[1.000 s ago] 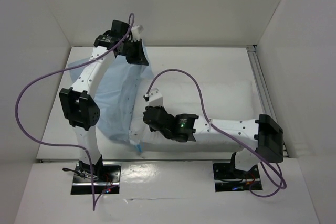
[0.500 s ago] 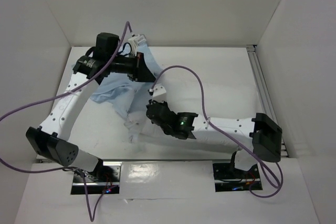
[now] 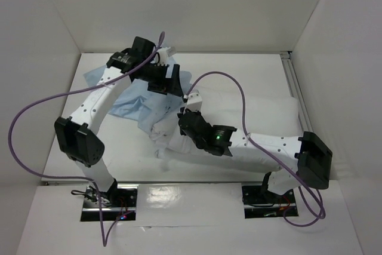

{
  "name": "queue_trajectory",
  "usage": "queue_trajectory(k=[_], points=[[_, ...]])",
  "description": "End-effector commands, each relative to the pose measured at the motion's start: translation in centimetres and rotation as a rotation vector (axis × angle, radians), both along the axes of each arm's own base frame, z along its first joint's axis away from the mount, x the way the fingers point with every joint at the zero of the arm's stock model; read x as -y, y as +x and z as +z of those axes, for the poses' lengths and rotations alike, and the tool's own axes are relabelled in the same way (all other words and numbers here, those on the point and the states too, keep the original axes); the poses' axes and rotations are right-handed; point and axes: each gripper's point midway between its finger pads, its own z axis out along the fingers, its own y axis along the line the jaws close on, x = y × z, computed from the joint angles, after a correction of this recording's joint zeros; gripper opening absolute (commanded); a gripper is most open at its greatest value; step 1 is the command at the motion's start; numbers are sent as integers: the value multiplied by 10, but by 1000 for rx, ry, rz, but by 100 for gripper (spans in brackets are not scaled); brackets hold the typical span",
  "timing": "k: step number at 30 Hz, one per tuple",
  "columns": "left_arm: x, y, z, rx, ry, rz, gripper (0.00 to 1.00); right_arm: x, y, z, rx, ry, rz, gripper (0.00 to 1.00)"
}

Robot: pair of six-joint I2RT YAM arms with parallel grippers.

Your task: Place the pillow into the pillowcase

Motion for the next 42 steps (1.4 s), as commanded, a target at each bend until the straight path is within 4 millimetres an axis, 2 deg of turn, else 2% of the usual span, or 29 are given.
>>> queue_trajectory(k=[1,2,3,4,5,6,7,8,9,10,11,13,14,16,17,18,27,29,31,32,33,36,37,38,39,40,41,42], points=[[-39,1,31,120,38,172,100,8,20,41,65,101,-64,0],[-45,-6,41,162,22,205,99,7,21,40,58,105,-56,0],[-55,-5,41,188,28,253,92,9,23,44,58,115,-54,0],[-65,-10,20,161,53,293,87,7,21,43,53,117,-43,0],[-68,-6,23,202,31,351,82,13,25,40,39,114,-41,0],[-82,-13,35,279,31,416,76,11,24,40,34,117,-28,0],[-88,-23,5,236,57,440,68,14,25,41,28,126,-34,0],[-92,-27,-1,235,40,467,65,16,27,41,25,128,-36,0],[-89,-27,-1,262,3,464,65,15,24,39,16,131,-18,0],[-87,-41,-23,223,-10,449,65,13,23,39,12,133,-7,0],[-85,-45,-31,204,-34,460,77,16,25,42,14,143,-11,0],[-84,-46,-39,218,-74,482,85,17,27,42,10,145,-10,0],[-85,-52,-58,186,-73,496,85,17,27,45,11,146,-10,0],[-97,-44,-67,223,-55,587,85,16,26,44,11,139,5,0],[-102,-47,-83,197,-42,633,82,12,26,50,12,152,18,0],[-104,-45,-85,214,-45,643,82,12,26,50,12,153,18,0],[-72,-35,-111,122,-153,531,87,9,29,65,26,173,30,0],[-71,-33,-123,88,-141,539,87,9,29,65,26,173,30,0],[-71,-27,-121,93,-136,546,78,10,28,63,21,165,29,0],[-73,-27,-127,79,-117,557,73,10,28,63,21,165,29,0],[-73,-20,-117,104,-125,563,64,10,28,63,21,165,29,0],[-80,-18,-118,107,-89,599,45,11,28,61,16,157,29,0],[-81,-14,-114,121,-90,607,25,11,28,61,16,157,29,0],[-84,-15,-116,115,-74,619,14,11,28,61,16,157,29,0],[-85,-14,-109,122,-70,627,2,10,28,65,21,165,29,0],[-88,-16,-113,104,-57,641,0,10,28,68,21,165,29,0],[-90,-15,-107,120,-53,655,0,10,29,61,9,147,29,0],[-94,-20,-109,100,-37,676,0,11,32,66,17,157,20,0]])
